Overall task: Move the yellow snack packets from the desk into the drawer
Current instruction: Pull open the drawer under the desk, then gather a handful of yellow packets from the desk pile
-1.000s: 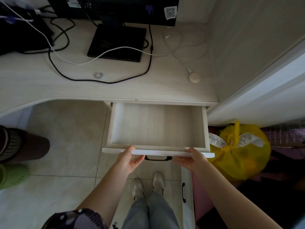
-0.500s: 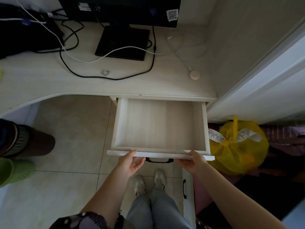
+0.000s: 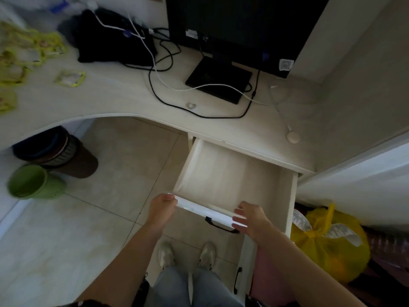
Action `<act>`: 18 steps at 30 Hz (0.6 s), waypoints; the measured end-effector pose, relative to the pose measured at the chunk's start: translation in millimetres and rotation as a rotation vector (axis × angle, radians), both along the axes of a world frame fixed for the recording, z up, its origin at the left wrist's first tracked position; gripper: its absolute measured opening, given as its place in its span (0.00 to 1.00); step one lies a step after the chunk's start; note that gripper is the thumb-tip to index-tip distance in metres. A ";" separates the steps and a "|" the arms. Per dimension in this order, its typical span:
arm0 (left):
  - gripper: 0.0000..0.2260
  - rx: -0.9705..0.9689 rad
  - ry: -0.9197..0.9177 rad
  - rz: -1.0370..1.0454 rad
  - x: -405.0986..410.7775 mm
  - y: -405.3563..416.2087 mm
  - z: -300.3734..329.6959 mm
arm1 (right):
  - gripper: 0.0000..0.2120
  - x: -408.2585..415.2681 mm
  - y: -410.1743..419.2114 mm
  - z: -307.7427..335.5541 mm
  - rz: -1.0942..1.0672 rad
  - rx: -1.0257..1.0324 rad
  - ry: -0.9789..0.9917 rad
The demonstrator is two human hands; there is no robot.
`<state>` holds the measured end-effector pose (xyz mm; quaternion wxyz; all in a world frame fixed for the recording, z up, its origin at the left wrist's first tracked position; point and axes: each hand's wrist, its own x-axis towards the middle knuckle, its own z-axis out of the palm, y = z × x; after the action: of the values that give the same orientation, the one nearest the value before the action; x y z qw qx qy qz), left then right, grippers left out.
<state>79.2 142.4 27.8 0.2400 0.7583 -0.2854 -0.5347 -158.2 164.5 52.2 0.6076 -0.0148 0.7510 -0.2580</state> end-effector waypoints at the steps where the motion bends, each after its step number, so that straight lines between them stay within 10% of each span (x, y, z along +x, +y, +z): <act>1: 0.09 -0.051 -0.082 -0.060 7.9 1.7 3.4 | 0.04 11.5 -10.6 1.7 0.064 -0.023 0.032; 18: 0.09 -0.229 -0.450 -0.001 239.3 -10.9 36.6 | 0.20 277.0 -114.1 17.0 1.046 -0.446 0.456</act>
<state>318.5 131.5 64.5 0.2545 0.8261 -0.3905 -0.3166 118.8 50.4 69.3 0.4600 -0.5631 0.6833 -0.0669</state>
